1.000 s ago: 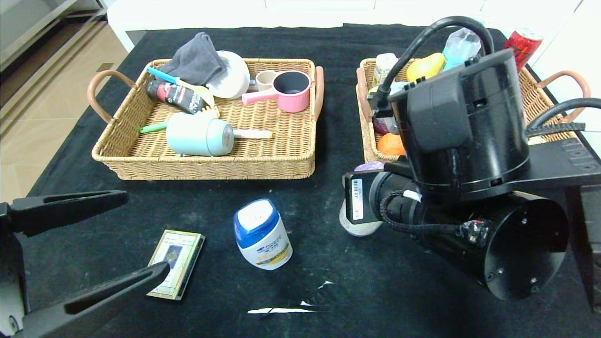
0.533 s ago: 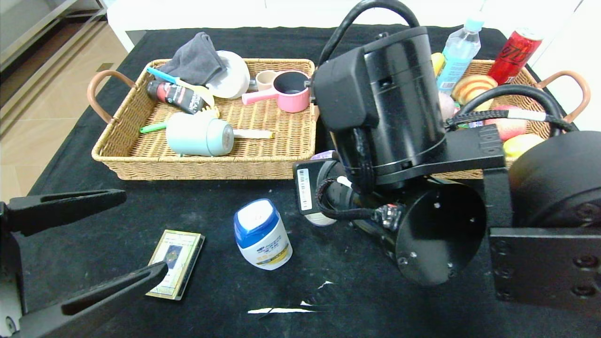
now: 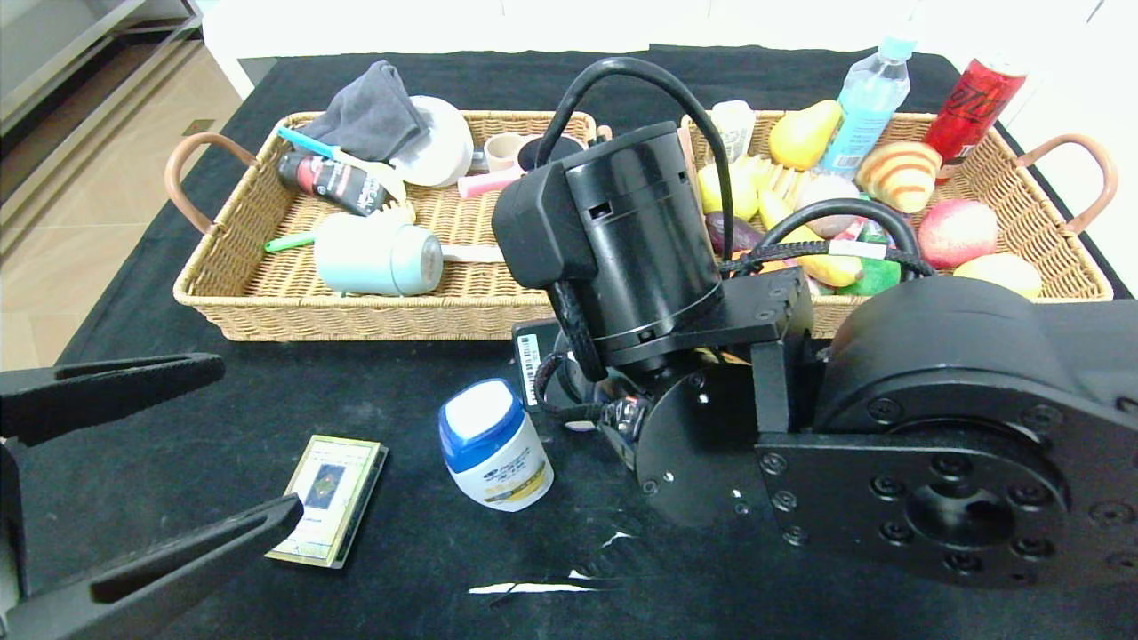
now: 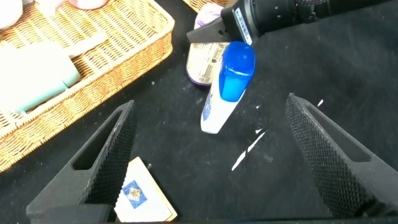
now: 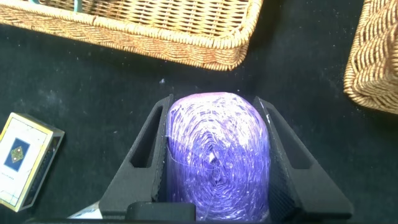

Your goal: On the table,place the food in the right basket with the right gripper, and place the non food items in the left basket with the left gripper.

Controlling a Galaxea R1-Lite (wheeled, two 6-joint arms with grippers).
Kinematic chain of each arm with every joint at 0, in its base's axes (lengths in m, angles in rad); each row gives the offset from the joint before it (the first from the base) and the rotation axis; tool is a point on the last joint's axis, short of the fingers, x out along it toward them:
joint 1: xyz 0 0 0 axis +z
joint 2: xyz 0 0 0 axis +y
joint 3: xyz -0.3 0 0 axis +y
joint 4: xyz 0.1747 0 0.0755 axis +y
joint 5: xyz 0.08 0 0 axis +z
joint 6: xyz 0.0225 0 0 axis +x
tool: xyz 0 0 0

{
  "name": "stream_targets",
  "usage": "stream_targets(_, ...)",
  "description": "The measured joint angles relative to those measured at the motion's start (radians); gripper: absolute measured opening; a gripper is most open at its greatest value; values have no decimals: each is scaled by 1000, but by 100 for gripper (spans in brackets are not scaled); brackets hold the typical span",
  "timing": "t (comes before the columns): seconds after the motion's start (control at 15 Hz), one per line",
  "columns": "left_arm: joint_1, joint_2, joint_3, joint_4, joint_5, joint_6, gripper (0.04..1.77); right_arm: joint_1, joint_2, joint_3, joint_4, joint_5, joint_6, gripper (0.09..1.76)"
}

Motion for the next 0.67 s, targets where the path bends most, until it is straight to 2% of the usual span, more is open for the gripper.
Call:
stream_targets(0.27,0,0,2,0,0,2,172,-3,6,-1,-3,-3,4,90)
stream_targets(0.4,0,0,2,1,0,3,172,-3,5,-1,-2,-14,5,109)
stream_targets(0.67,0,1,5,0,0,3,172,-1,1,0,-3,-16,5,134)
